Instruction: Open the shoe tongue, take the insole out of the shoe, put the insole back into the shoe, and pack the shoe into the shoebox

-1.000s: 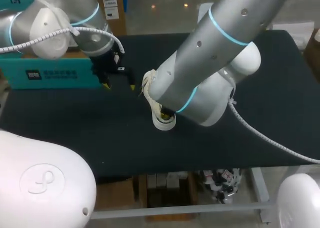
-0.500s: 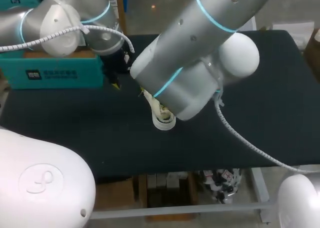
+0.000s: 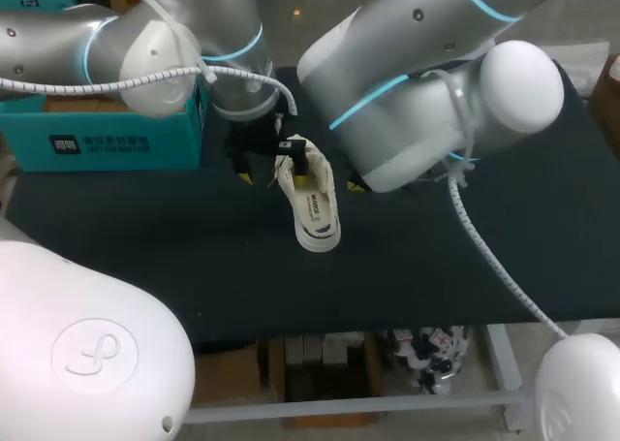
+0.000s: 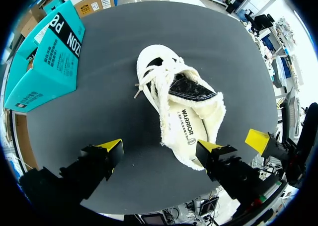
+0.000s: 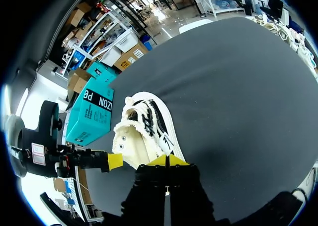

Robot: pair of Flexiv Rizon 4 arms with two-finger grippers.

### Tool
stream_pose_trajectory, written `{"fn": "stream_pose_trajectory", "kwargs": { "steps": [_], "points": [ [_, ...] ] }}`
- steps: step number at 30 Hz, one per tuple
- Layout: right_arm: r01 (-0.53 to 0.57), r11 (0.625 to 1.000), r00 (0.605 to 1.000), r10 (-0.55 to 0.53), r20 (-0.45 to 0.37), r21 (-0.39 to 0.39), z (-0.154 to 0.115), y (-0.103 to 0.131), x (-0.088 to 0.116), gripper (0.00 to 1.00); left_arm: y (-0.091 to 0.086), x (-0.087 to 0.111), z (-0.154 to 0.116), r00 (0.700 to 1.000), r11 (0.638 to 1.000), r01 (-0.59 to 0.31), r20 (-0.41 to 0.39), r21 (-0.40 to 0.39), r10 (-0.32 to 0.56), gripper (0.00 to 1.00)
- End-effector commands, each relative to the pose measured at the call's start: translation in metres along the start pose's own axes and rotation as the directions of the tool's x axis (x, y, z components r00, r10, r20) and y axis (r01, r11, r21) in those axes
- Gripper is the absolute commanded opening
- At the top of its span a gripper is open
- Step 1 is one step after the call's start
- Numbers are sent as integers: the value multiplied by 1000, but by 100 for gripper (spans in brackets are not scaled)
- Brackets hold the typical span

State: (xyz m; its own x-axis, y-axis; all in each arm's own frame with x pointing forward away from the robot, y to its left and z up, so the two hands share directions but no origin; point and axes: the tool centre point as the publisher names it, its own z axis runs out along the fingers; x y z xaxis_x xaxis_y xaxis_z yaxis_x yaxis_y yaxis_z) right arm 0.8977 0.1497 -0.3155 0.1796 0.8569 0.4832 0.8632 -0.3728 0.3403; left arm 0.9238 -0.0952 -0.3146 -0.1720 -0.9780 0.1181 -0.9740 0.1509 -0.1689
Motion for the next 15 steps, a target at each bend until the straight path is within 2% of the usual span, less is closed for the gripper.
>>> {"fn": "stream_pose_trajectory", "kwargs": {
  "steps": [1, 6, 7, 12, 13, 14, 15],
  "points": [
    [0, 998, 986, 10, -165, 58, -12, 16, -13, 0, -8, 2, 17, 1000, 1000, 14, 1, -1, -14, 100],
    [-19, 996, 980, 37, -197, 90, -13, 28, -25, 0, -15, 1, 32, 999, 999, 37, -10, -6, -37, 100],
    [-24, 995, 979, 42, -197, 93, -13, 30, -26, 6, -16, 2, 34, 999, 999, 39, -9, -7, -39, 100],
    [-39, 992, 976, 63, -209, 116, -12, 37, -34, 47, -22, 5, 43, 999, 999, 48, -5, -1, -48, 100],
    [-49, 992, 974, 74, -213, 118, -11, 38, -36, 76, -23, 6, 45, 999, 999, 52, 0, 4, -52, 100],
    [-56, 991, 973, 81, -215, 122, -10, 39, -37, 100, -25, 7, 48, 999, 999, 51, 1, 6, -51, 100],
    [-64, 990, 972, 90, -215, 125, -10, 40, -39, 100, -27, 8, 50, 999, 999, 51, 6, 8, -51, 93]
  ]
}}
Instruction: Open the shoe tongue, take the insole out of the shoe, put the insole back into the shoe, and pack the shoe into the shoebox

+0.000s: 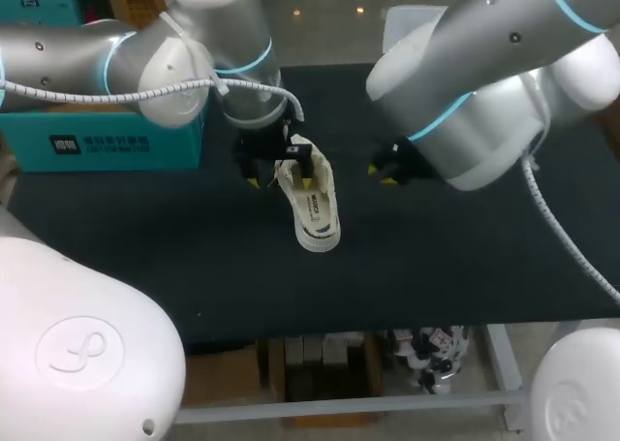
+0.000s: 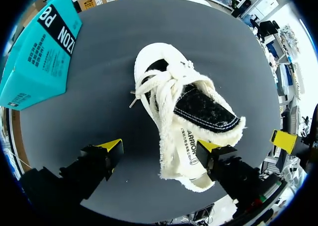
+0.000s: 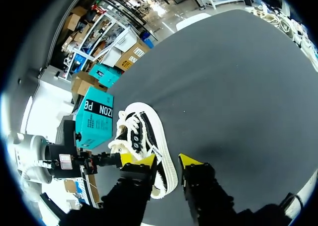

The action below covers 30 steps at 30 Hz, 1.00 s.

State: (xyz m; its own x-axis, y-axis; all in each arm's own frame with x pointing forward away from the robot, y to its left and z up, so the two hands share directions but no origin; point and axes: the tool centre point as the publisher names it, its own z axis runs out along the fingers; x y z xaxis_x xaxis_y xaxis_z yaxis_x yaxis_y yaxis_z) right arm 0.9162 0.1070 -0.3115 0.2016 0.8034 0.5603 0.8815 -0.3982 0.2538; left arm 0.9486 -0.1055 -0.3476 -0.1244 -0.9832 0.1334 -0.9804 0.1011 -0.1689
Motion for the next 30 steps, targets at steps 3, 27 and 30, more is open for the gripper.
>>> {"fn": "stream_pose_trajectory", "kwargs": {
  "steps": [3, 27, 30],
  "points": [
    [-26, 998, 988, 34, -151, 56, 0, 8, -11, 100, -12, 9, 20, 1000, 1000, 3, 22, 8, -3, 55],
    [-26, 998, 988, 34, -151, 56, 0, 8, -11, 100, -26, 16, 22, 996, 996, -89, -19, -18, 89, 0],
    [-26, 998, 988, 34, -151, 56, 0, 8, -11, 100, -25, 17, 14, 988, 988, -150, -33, -20, 150, 0]
  ]
}}
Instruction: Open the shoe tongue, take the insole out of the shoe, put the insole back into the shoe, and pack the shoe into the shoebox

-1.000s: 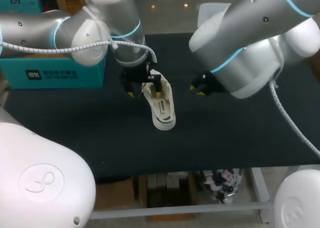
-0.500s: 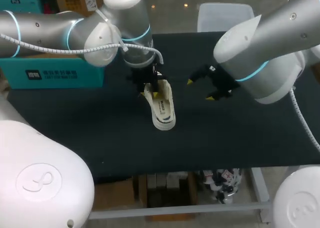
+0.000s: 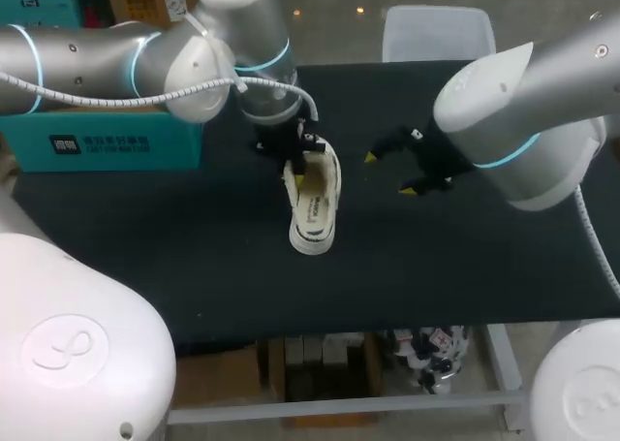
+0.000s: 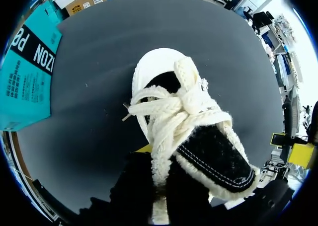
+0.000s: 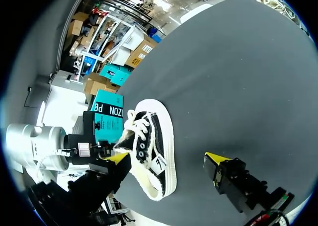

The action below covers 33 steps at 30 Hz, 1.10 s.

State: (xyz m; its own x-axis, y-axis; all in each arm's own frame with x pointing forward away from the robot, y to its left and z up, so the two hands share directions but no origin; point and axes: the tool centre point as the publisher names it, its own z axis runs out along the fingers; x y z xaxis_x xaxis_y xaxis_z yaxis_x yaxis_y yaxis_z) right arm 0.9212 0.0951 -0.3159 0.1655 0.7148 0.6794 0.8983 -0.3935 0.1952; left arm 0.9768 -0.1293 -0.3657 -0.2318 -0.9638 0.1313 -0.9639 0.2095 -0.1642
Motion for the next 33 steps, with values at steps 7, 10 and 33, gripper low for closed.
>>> {"fn": "stream_pose_trajectory", "kwargs": {
  "steps": [7, 10, 33],
  "points": [
    [0, 1000, 1000, 0, -2, 0, -1, 0, 0, 100, 3, -7, -32, 988, 988, -155, 5, 7, 155, 0],
    [0, 1000, 1000, 0, -2, 0, -1, 0, 0, 100, 3, -14, -40, 985, 985, -174, -6, 8, 174, 0],
    [0, 1000, 1000, 0, -2, 0, -1, 0, 0, 100, 1, -58, -188, 776, 784, -619, 190, 45, 602, 0]
  ]
}}
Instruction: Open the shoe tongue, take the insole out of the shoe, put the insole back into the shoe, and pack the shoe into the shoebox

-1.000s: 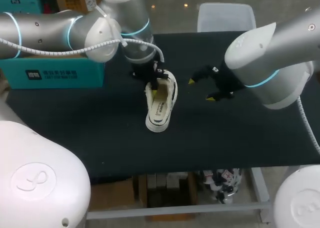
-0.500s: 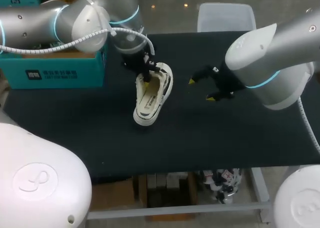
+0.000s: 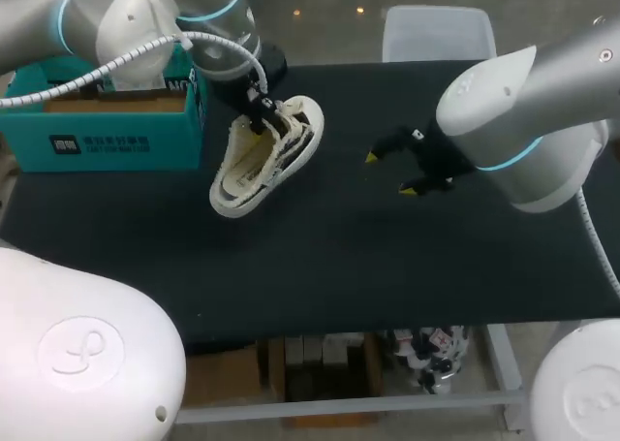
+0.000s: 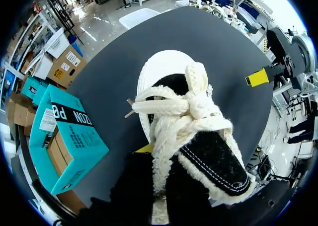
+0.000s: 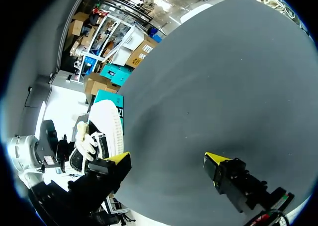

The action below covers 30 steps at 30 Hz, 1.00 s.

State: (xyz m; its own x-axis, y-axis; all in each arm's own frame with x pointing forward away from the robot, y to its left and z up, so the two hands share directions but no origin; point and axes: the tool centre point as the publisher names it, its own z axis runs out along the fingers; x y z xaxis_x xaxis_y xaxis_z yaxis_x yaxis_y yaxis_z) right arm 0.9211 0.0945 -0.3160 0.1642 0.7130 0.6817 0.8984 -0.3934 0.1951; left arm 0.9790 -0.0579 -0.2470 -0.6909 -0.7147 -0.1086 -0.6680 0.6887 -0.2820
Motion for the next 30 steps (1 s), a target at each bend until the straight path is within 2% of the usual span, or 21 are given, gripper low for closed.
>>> {"fn": "stream_pose_trajectory", "kwargs": {
  "steps": [1, 4, 8, 10, 11, 14, 16, 18, 19, 26, 30],
  "points": [
    [0, 1000, 1000, 0, 1, 0, 0, 0, 0, 100, 4, -12, -68, 991, 992, -123, 52, -20, 124, 0],
    [0, 1000, 1000, 0, 1, 0, 0, 0, 0, 100, 9, -31, -94, 981, 984, -174, 79, -33, 176, 0],
    [0, 1000, 1000, 0, 1, 0, 0, 0, 0, 100, 15, -63, -124, 977, 982, -184, 100, -48, 188, 0],
    [0, 1000, 1000, 0, 1, 0, 0, 0, 0, 100, 18, -81, -132, 973, 977, -205, 94, -60, 210, 0],
    [0, 1000, 1000, 0, 1, 0, 0, 0, 0, 100, 19, -90, -134, 970, 975, -205, 119, -83, 214, 0],
    [0, 1000, 1000, 0, 1, 0, 0, 0, 0, 100, 26, -119, -143, 974, 978, -188, 106, -94, 198, 0],
    [33, 999, 999, -33, -10, -7, 5, 2, 9, 100, 35, -134, -146, 974, 977, -191, 106, -97, 201, 0],
    [121, 993, 992, -121, 48, -3, 9, 4, 20, 100, 44, -153, -149, 975, 978, -189, 98, -94, 198, 0],
    [182, 983, 981, -182, 60, 14, 11, 6, 26, 100, 50, -164, -147, 977, 979, -181, 96, -97, 190, 0],
    [293, 956, 940, -290, 177, 10, 6, 21, 40, 100, 78, -212, -127, 981, 978, -170, 75, -119, 179, 0],
    [353, 935, 908, -350, 230, 32, 3, 35, 41, 100, 89, -244, -100, 988, 978, -142, 33, -152, 149, 0]
  ]
}}
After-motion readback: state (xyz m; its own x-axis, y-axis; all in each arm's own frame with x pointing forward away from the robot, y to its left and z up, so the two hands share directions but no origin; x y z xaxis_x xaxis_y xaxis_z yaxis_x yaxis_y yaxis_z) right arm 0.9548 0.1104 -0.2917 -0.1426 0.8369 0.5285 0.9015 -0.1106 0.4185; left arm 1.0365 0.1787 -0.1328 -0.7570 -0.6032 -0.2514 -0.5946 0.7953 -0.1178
